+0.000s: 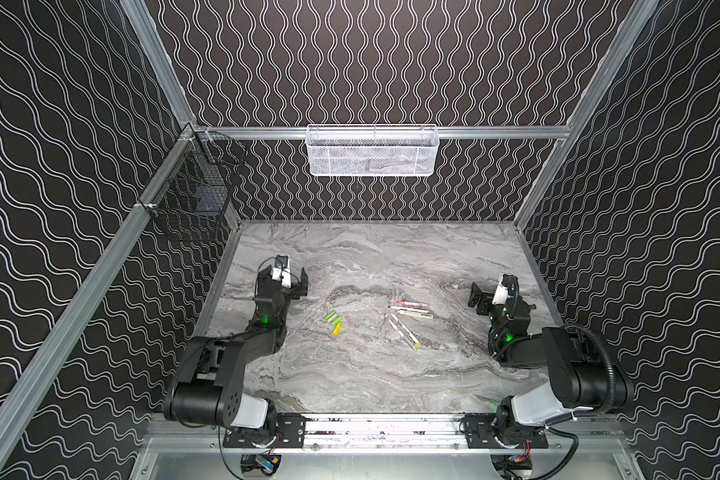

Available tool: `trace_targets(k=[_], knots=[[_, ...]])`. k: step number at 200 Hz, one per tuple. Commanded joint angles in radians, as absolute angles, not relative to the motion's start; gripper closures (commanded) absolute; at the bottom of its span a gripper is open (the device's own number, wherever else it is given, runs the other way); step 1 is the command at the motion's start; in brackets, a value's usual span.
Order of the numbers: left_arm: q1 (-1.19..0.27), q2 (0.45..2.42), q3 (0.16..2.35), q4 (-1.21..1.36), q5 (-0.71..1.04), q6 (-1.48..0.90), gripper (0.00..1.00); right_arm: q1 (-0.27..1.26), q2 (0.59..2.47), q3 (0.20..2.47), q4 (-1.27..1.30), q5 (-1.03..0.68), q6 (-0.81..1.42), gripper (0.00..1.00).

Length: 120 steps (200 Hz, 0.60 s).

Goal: Insert the pens into the pen caps
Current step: 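Move both grippers forward from rest toward the caps and markers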

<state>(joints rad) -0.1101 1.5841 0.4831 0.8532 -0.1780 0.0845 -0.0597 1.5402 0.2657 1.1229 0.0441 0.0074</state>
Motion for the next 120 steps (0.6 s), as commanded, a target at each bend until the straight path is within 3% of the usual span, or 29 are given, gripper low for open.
trace_targets(k=[1,49,75,120], knots=[[-0.127,1.572,0.541,0.67,-0.299,0.068,0.01,-0.058,1.537,0.27,1.163,0.047,0.002,0.0],[-0.219,1.542,0.746,0.263,-0.618,-0.067,0.01,-0.059,1.537,0.27,1.163,0.046,0.001,0.0],[-0.27,1.557,0.951,-0.135,-0.763,-0.269,0.01,-0.057,1.537,0.269,1.163,0.045,0.0,0.0],[-0.304,1.547,1.209,-0.61,-0.535,-0.415,0.01,-0.057,1.538,0.27,1.163,0.045,0.001,0.0]])
